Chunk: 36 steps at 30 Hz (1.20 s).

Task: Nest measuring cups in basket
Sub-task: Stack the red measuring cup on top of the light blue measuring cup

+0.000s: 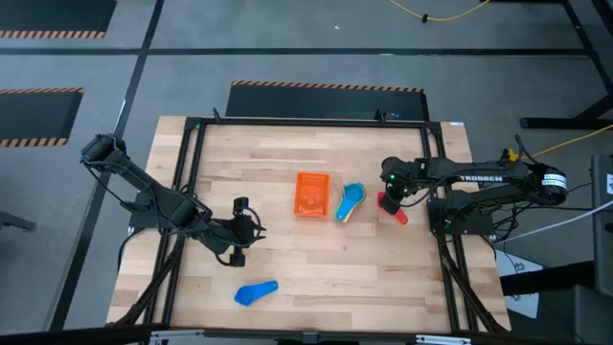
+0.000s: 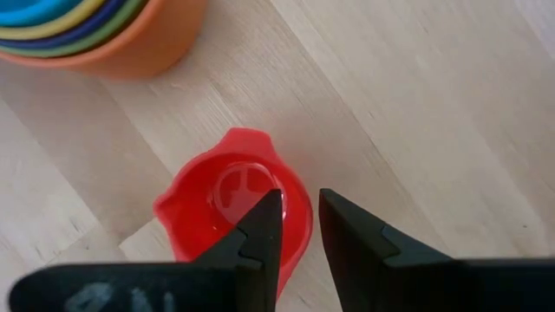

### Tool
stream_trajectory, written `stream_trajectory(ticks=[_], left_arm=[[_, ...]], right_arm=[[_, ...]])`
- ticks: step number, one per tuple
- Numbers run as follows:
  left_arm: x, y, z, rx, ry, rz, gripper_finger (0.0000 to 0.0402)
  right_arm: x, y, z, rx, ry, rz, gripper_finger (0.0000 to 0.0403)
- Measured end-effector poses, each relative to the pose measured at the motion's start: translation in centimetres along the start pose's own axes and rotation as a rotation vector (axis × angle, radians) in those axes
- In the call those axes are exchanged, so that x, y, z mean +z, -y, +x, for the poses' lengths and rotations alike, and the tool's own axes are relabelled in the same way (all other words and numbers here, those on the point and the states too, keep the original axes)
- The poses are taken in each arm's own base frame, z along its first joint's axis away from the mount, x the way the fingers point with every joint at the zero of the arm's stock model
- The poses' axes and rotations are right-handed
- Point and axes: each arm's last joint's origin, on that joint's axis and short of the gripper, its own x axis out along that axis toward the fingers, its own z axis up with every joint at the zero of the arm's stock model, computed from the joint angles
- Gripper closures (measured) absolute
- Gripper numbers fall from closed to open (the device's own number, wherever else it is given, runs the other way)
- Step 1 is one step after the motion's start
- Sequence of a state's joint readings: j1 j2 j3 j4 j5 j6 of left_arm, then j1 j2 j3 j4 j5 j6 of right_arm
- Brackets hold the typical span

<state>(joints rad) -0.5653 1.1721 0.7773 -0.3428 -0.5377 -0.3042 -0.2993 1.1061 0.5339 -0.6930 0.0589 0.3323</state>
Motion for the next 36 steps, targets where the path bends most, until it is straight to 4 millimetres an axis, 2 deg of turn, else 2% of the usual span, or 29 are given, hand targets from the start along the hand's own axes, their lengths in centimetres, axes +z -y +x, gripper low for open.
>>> stream_trajectory(ticks=[6, 17, 28, 31, 36], left_arm=[[0.0, 0.0, 0.0, 0.000, 0.000, 0.000, 0.0322], [0.0, 0.0, 0.0, 0.000, 0.000, 0.000, 0.0322], [0.0, 0.0, 0.0, 0.000, 0.000, -0.001, 0.0322], [0.0, 0.0, 0.0, 0.000, 0.000, -0.001, 0.0322], [0.0, 0.0, 0.0, 0.000, 0.000, -0.001, 0.0322]], right_arm=[[0.0, 0.0, 0.1, -0.009, -0.003, 0.002, 0.0318], [0.2, -0.1, 1.6, -0.061, -0.061, -0.005, 0.0318], [0.2, -0.1, 1.6, -0.060, -0.063, -0.004, 0.0319], [0.2, -0.1, 1.6, -0.060, -0.063, -0.003, 0.0333], [0.3, -0.1, 1.6, -0.057, -0.060, 0.014, 0.0389]])
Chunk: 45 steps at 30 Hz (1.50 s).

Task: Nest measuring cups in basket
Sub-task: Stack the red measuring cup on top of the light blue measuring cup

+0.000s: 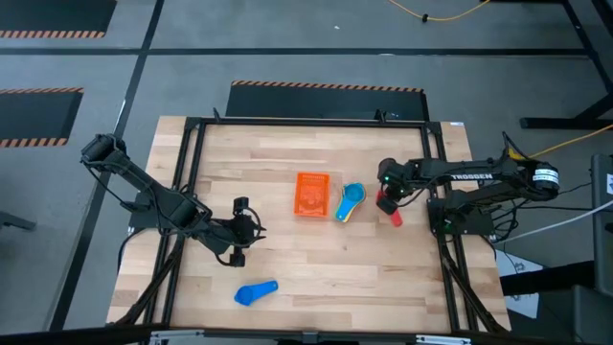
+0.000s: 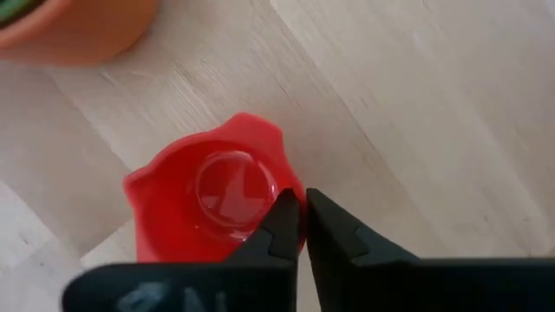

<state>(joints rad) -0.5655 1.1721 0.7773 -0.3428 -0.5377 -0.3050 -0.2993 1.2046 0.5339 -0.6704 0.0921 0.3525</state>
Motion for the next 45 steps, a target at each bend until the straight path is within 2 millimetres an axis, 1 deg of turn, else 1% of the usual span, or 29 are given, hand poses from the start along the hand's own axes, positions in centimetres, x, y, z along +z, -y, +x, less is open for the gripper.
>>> stream_trajectory(ticks=[4, 7, 9, 13, 20, 22, 24, 27, 33, 36, 40, 45], left_arm=[[0.0, 0.0, 0.0, 0.000, 0.000, 0.000, 0.0322], [0.0, 0.0, 0.0, 0.000, 0.000, 0.000, 0.0322], [0.0, 0.0, 0.0, 0.000, 0.000, 0.000, 0.0322], [0.0, 0.0, 0.0, 0.000, 0.000, 0.000, 0.0322], [0.0, 0.0, 0.0, 0.000, 0.000, 0.000, 0.0322], [0.0, 0.0, 0.0, 0.000, 0.000, 0.000, 0.0322], [0.0, 0.0, 0.0, 0.000, 0.000, 0.000, 0.0322], [0.0, 0.0, 0.0, 0.000, 0.000, 0.000, 0.0322], [0.0, 0.0, 0.0, 0.000, 0.000, 0.000, 0.0322], [0.0, 0.0, 0.0, 0.000, 0.000, 0.001, 0.0322], [0.0, 0.0, 0.0, 0.000, 0.000, 0.000, 0.0322], [0.0, 0.0, 0.0, 0.000, 0.000, 0.001, 0.0322]], right_arm=[[0.0, 0.0, -0.1, 0.003, -0.005, 0.070, 0.0387], [0.1, 0.0, -0.7, 0.004, -0.038, 0.123, 0.0391], [0.7, -0.2, -1.7, 0.001, -0.054, 0.165, 0.0394], [2.1, -0.6, -4.2, 0.052, -0.072, 0.268, 0.0393], [5.1, -2.2, -8.5, 0.230, 0.021, 0.396, 0.0391], [5.6, -2.7, -9.3, 0.263, 0.057, 0.422, 0.0391], [6.0, -3.2, -9.7, 0.301, 0.102, 0.427, 0.0390], [6.3, -3.9, -9.7, 0.303, 0.145, 0.429, 0.0389], [6.5, -4.4, -8.9, 0.202, 0.184, 0.423, 0.0387], [6.9, -4.6, -8.0, 0.178, 0.177, 0.424, 0.0387], [7.3, -5.0, -6.4, 0.133, 0.121, 0.404, 0.0387], [7.6, -5.4, -5.0, 0.104, 0.077, 0.383, 0.0387]])
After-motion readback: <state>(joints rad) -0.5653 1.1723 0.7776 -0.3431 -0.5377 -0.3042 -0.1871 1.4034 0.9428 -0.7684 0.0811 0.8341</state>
